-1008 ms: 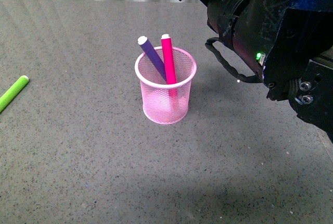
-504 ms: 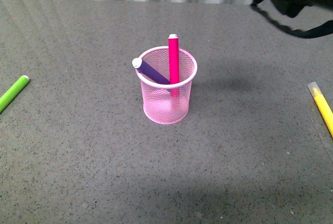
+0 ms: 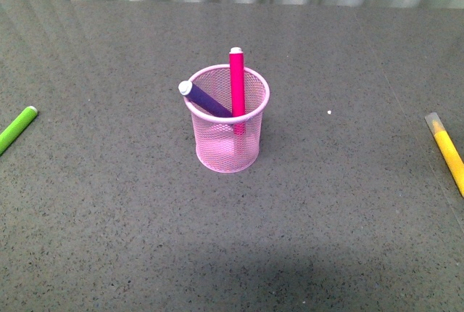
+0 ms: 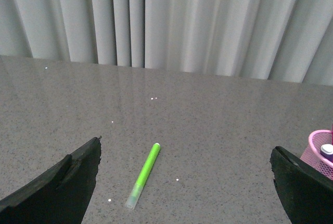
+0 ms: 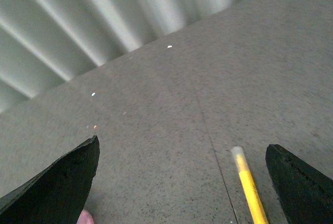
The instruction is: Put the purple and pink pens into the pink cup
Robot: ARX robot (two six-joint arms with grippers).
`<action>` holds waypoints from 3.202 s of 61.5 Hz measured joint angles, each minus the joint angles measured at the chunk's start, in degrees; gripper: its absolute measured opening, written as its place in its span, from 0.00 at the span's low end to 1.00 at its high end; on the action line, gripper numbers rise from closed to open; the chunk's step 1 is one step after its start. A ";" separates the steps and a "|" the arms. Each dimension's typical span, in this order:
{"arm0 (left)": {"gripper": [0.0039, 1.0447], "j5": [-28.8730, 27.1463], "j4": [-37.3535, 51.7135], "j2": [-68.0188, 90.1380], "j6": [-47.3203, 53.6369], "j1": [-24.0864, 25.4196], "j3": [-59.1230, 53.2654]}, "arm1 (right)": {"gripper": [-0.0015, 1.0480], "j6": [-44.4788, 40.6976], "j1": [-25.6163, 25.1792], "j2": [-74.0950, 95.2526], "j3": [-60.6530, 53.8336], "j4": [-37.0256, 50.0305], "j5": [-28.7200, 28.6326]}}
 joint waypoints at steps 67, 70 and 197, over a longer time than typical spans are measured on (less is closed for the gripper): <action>0.93 -0.02 0.00 0.00 0.00 0.00 0.00 | 0.03 -21.97 2.40 -31.95 -22.36 3.41 -2.93; 0.93 0.00 0.00 0.00 0.00 0.00 0.00 | 0.03 -21.97 2.40 -34.58 -22.36 1.03 -2.93; 0.93 -0.02 0.00 0.00 0.00 0.00 0.00 | 0.93 -22.05 2.40 -66.07 -22.38 -30.05 -2.91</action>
